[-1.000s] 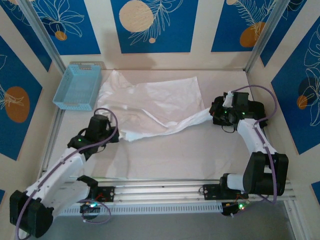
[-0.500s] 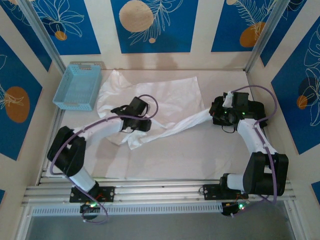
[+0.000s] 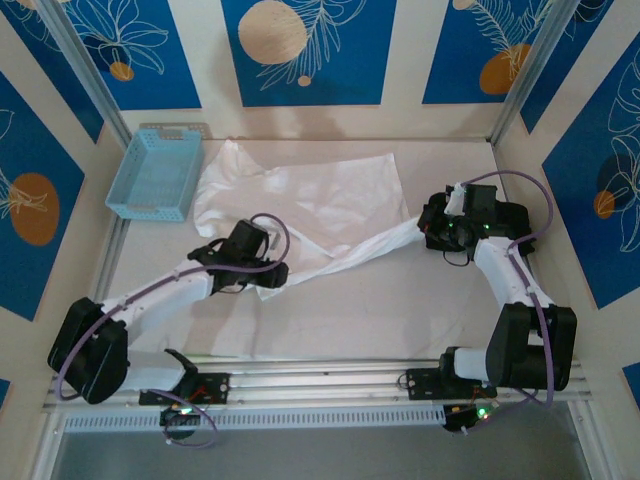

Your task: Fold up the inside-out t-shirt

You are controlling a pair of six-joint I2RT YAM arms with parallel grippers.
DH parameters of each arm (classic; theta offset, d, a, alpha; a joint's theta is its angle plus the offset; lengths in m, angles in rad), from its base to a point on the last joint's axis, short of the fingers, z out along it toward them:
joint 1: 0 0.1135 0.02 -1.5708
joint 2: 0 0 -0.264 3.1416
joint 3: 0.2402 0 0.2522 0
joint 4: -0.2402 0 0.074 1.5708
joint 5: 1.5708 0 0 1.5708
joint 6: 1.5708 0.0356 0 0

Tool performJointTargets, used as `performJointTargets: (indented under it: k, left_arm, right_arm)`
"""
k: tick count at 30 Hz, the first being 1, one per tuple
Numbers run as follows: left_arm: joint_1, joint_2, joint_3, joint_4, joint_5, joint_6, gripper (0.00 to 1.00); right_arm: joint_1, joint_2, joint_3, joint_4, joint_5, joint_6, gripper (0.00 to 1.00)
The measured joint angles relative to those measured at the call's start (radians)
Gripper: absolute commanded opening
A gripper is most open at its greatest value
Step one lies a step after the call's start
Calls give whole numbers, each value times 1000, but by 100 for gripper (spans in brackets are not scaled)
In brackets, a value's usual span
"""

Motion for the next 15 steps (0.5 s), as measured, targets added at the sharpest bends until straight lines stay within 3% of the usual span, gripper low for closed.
performJointTargets:
  k: [7,15]
  left_arm:
    - [-85,109,63,-9,-169,111,67]
    - [-169,230,167,-19,-356,330,69]
  right_arm:
    - [6,10,0,-6,-6,-1,0]
    - [5,9,0,-10,-6,-4,0]
